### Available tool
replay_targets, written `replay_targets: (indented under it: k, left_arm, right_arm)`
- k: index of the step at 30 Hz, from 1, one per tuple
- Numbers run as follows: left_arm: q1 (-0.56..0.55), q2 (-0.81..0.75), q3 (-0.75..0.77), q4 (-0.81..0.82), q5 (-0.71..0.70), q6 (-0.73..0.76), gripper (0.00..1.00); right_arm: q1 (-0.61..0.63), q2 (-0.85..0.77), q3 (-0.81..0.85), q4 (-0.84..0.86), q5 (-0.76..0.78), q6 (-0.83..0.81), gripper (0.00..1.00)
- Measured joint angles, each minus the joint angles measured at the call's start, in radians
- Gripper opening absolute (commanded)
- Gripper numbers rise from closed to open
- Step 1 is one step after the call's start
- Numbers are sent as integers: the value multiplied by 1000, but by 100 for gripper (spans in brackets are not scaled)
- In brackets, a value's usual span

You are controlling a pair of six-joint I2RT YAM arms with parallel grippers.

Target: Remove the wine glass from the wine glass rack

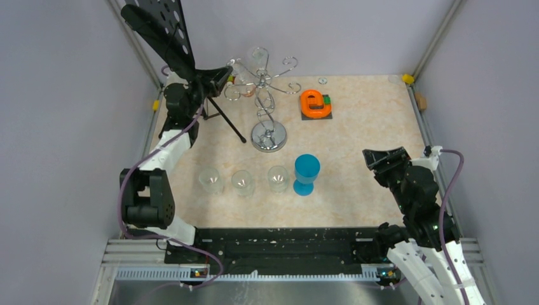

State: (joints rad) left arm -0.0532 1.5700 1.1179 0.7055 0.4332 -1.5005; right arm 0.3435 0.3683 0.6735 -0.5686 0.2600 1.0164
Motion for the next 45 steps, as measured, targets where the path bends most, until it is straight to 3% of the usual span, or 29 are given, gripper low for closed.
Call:
replay_targets:
  k: [13,21,39,45]
  left_arm:
    - [-1,-196,-41,-234,-66,109,0]
    - [-1,-316,-61,-389,-129,214,0]
    - [-1,-601,-122,-740,-204,433,0]
    - [-1,-695,-84,-946,-198,557,0]
  right_arm:
    - [0,-8,0,1,-4,0,57]
    - [0,-8,-8,11,-26,0,64]
    - [0,62,-38,162,-120,-50,66]
    - [0,194,-30,301,-266,-167,65]
